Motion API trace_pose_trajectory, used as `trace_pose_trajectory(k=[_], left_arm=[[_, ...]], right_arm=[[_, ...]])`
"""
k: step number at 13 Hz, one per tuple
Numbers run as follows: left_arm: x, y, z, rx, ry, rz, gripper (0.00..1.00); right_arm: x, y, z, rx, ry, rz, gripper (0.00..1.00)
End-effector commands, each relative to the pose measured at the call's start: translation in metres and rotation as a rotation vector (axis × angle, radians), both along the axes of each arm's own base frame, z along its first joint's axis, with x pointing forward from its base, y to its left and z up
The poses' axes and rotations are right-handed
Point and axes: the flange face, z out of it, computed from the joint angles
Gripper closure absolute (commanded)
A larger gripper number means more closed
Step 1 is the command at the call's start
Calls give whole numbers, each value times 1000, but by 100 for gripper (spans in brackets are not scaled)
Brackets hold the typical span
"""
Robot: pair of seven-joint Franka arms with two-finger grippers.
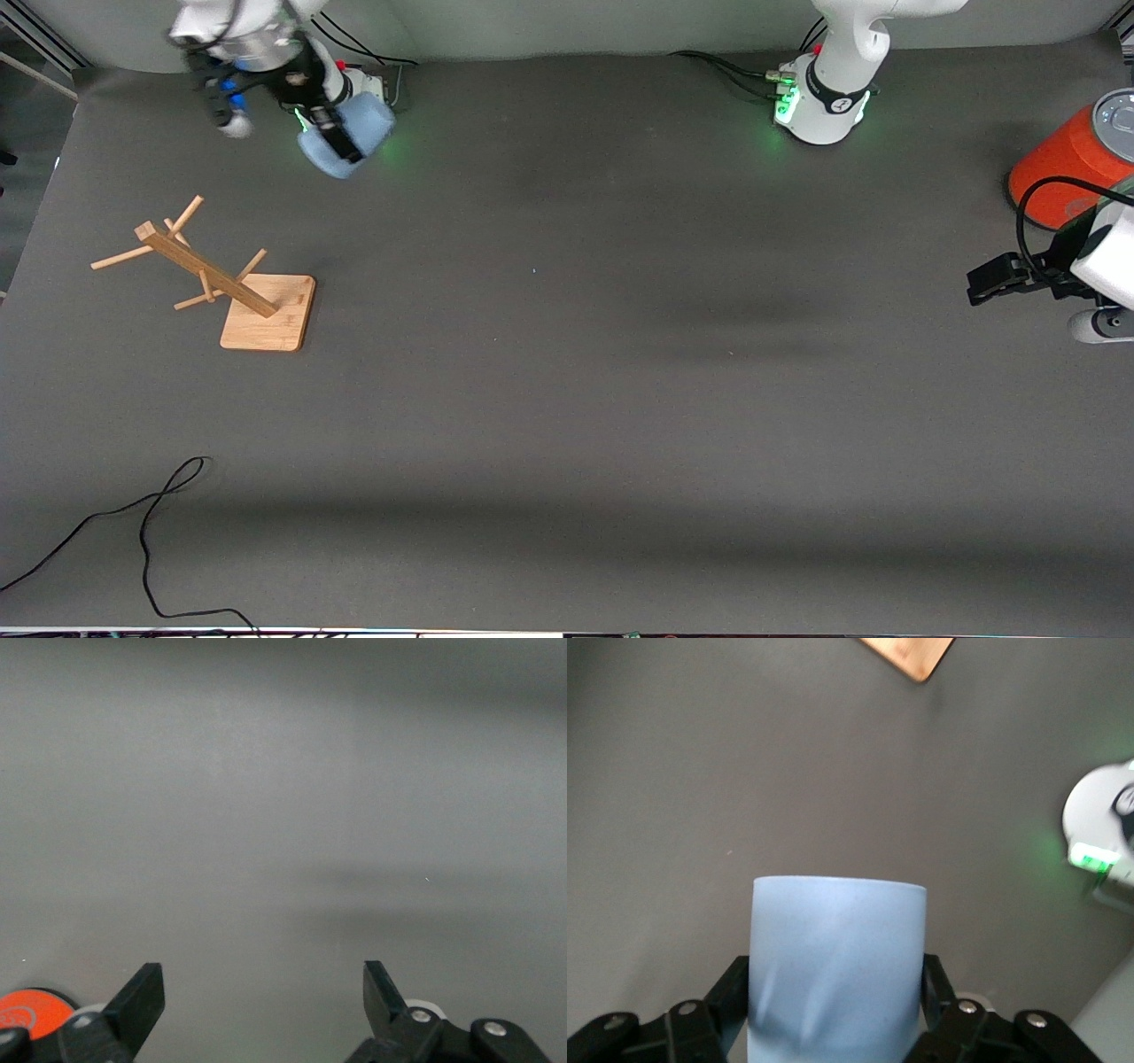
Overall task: Rotate and upright cup with both arms
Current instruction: 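Pull the blue cup off the peg and carry it toward the table middle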
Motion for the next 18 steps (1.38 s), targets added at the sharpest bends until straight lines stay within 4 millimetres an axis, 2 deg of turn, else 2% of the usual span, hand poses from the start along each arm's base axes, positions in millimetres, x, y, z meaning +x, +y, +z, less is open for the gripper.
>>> trace_pose_trajectory(k=[1, 3, 6, 8, 10, 12, 13, 14, 17, 18], left_arm=[[-4, 0, 7, -6, 2, -5, 0], [-4, 0, 6, -6, 3, -5, 0], [-4, 1, 6, -6, 3, -3, 0], [-4, 1, 6, -6, 3, -3, 0], [-4, 0, 7, -7, 2, -3, 0], [-4, 1, 7, -6, 2, -3, 0], [-4, 0, 6, -6, 3, -5, 0], [-4, 0, 6, -6, 2, -6, 0], [-3, 0, 6, -6, 0, -3, 0], [-3, 0, 5, -7, 2, -2, 0]], right_arm=[[41, 109, -15, -47, 13, -92, 75], [54, 182, -30, -51, -4, -165, 75], [51, 272, -90, -109, -26, -259, 75], [56, 316, -123, -109, -54, -345, 75], [46, 356, -165, -85, -88, -397, 75], [36, 378, -218, -85, -110, -428, 75], [30, 391, -261, -86, -124, -449, 75], [29, 395, -285, -90, -126, -461, 75], [27, 400, -343, -101, -136, -466, 75], [28, 401, -352, -100, -138, -471, 75]])
